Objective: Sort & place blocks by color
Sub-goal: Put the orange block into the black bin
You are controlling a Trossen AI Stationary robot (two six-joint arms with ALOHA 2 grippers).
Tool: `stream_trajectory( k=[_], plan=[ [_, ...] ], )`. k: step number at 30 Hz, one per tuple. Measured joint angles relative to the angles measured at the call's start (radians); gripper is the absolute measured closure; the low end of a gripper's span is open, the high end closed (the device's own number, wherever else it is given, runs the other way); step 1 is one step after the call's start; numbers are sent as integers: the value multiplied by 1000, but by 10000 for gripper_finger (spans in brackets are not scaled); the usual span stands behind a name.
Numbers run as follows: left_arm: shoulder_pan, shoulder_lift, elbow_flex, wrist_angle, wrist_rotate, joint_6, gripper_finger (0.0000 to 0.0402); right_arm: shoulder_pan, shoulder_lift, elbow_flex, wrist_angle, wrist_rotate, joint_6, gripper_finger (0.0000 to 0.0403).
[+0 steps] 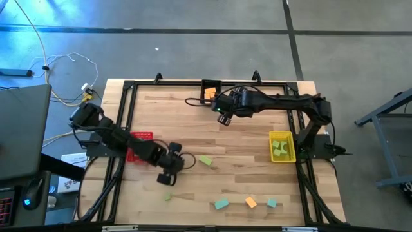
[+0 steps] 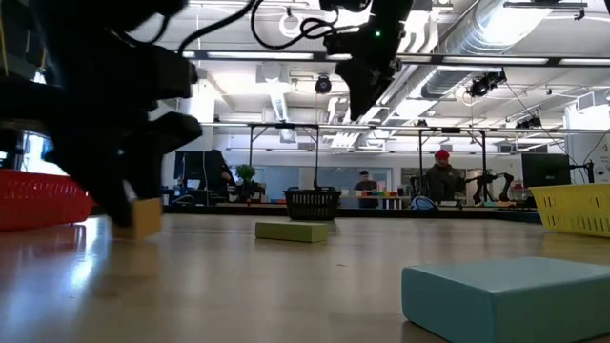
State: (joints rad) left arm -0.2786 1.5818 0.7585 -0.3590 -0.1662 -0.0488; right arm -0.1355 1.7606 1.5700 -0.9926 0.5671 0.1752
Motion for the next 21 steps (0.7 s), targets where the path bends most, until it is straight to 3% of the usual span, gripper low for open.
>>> stream_trajectory(
  k=[8, 21],
  plan=[
    [139, -14, 0, 76, -109, 210, 293, 61, -8, 0, -34, -40, 108, 190],
    [416, -28, 0, 323, -167, 431, 291, 153, -6, -8, -44, -25, 143, 190]
  ],
)
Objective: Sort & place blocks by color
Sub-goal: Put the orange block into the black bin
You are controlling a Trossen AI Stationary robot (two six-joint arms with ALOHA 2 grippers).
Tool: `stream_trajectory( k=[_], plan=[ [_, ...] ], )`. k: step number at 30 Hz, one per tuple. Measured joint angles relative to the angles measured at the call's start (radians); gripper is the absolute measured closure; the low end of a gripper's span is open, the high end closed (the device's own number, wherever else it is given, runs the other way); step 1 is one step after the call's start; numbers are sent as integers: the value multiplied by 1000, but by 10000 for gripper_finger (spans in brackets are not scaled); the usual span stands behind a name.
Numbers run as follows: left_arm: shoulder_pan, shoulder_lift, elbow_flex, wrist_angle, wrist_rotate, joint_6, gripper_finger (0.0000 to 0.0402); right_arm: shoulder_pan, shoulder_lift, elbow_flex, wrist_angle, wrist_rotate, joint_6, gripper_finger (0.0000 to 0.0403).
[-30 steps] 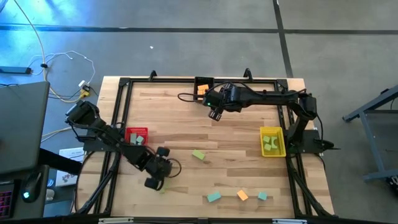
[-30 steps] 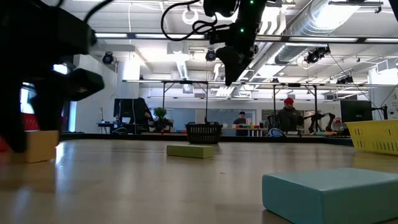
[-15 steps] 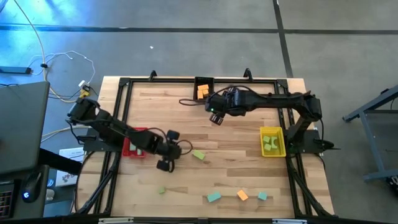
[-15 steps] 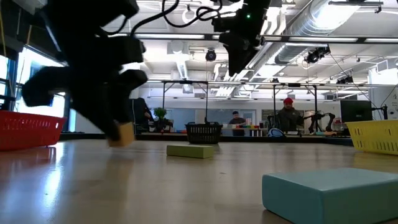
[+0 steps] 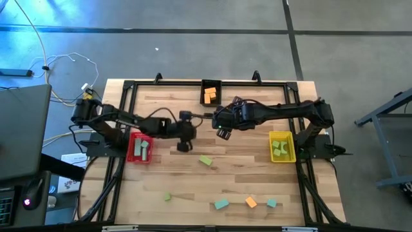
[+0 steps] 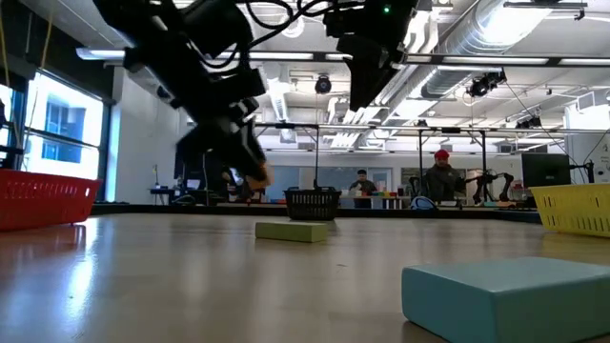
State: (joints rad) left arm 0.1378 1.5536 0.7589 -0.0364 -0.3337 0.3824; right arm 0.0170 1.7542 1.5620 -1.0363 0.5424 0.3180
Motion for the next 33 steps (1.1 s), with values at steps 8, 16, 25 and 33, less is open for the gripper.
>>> stream_trajectory(
  k=[8, 16, 25, 33],
  plan=[
    [141, 0, 0, 256, -20, 29, 291, 52, -9, 0, -3, 147, 47, 190],
    [272, 0, 0, 453, -33, 24, 290, 71, -13, 0, 8, 216, 74, 190],
    [395, 3, 0, 579, 87, -68, 290, 67, -13, 0, 15, 259, 93, 190],
    [463, 41, 0, 614, 194, -133, 290, 27, -13, 0, 56, 287, 57, 190]
  ],
)
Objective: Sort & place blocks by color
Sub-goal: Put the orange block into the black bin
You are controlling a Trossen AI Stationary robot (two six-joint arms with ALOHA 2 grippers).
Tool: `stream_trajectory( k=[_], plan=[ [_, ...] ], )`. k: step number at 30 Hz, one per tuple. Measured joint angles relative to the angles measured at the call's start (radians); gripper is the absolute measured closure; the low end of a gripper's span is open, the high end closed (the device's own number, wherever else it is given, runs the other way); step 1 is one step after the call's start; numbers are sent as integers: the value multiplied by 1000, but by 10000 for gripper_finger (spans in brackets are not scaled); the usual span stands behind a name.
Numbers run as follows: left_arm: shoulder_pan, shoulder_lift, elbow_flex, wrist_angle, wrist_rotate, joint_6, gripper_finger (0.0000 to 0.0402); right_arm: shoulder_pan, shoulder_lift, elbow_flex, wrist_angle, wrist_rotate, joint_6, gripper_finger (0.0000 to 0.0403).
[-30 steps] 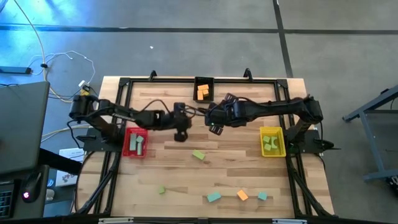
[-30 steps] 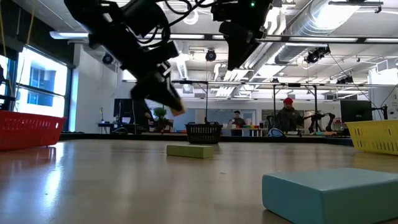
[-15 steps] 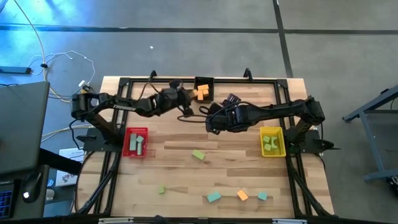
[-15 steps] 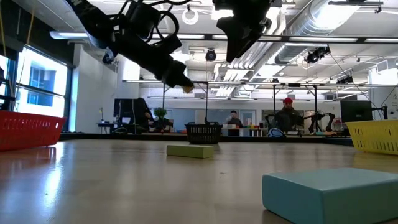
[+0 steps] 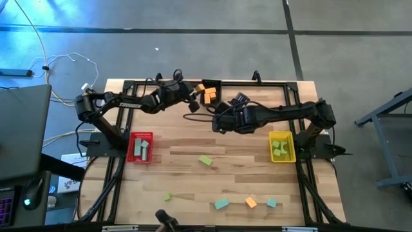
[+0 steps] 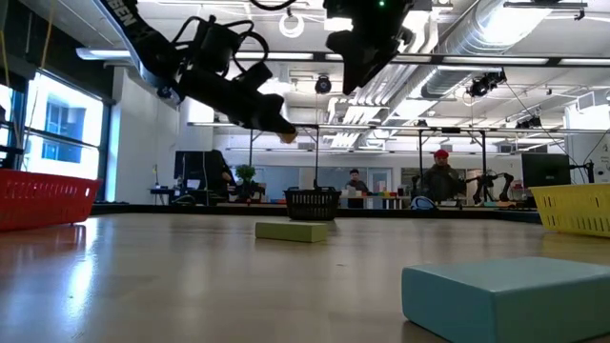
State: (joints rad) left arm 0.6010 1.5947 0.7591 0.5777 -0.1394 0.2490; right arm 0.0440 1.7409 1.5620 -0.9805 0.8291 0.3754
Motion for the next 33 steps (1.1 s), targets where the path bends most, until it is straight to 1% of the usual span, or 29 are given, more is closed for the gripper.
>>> stream_trajectory(
  k=[4, 11, 15, 17, 20, 24, 26, 29, 33],
  plan=[
    [13, 53, 42, -15, 3, -14, 290, -24, 0, 0, 33, -11, -38, 190],
    [18, 159, 135, -72, 5, 7, 290, -71, 0, 0, 39, -11, -98, 190],
    [31, 183, 152, -89, 38, 12, 289, -110, 0, 0, 38, -16, -180, 190],
    [41, 184, 158, -103, 61, 15, 288, -137, 0, 0, 38, -39, -234, 190],
    [54, 184, 169, -139, 87, 16, 288, -189, 0, 0, 40, -135, -318, 190],
    [78, 184, 174, -200, 149, 3, 287, -258, 0, 0, 48, -336, -384, 190],
    [89, 184, 174, -230, 183, -5, 287, -284, 0, 0, 56, -414, -397, 190],
    [100, 184, 174, -251, 217, -14, 287, -308, 0, 0, 80, -491, -389, 190],
    [104, 184, 174, -242, 238, -57, 286, -315, 0, 0, 137, -572, -351, 190]
  ],
)
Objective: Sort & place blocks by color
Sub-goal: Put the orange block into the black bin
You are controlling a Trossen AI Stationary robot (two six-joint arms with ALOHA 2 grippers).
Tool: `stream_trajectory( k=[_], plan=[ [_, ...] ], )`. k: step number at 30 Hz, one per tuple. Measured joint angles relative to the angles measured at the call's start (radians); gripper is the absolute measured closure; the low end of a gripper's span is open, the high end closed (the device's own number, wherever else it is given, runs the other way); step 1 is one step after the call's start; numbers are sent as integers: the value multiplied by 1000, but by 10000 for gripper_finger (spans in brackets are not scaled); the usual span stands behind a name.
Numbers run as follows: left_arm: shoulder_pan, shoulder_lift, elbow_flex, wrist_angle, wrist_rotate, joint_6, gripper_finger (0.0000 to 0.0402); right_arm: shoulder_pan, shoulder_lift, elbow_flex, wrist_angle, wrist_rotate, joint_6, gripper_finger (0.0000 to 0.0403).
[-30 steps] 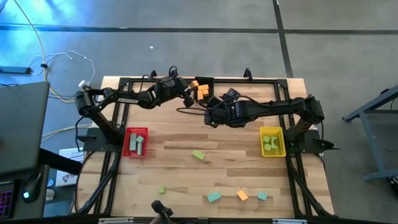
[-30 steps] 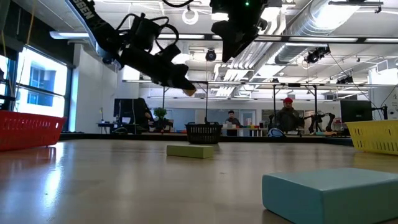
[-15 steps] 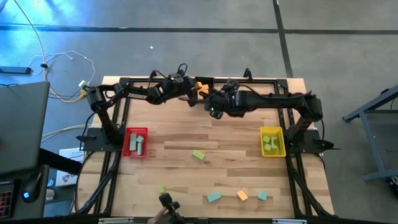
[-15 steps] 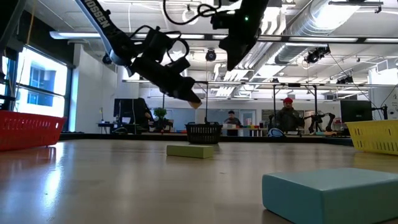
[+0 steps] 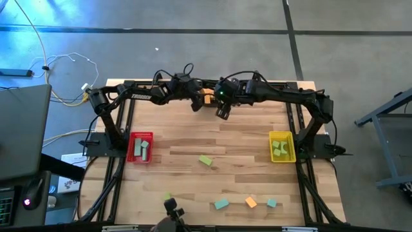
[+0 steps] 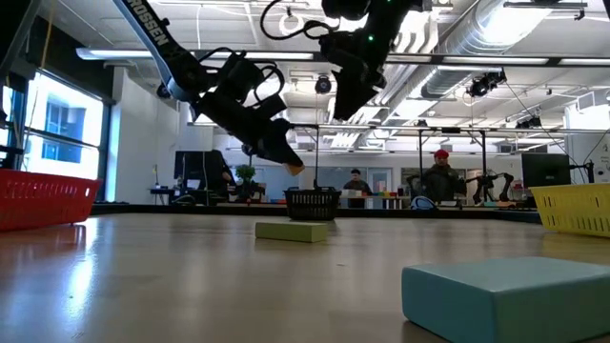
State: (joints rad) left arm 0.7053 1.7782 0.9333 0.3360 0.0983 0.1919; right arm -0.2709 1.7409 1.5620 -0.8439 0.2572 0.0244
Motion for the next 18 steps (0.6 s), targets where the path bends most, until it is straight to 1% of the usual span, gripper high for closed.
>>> stream_trajectory(
  k=[2, 5, 11, 18],
  plan=[
    [-4, 0, 0, 13, 7, -23, 286, 4, 0, 0, 18, -23, 19, 190],
    [-6, 0, 0, 24, 8, -42, 286, 18, 0, 0, 15, -26, 57, 190],
    [-5, 0, 0, 24, 9, 0, 286, 60, 0, 0, 20, 3, 137, 190],
    [22, 0, 0, 27, 23, 3, 286, 132, 12, 0, 32, 24, 253, 190]
  ],
)
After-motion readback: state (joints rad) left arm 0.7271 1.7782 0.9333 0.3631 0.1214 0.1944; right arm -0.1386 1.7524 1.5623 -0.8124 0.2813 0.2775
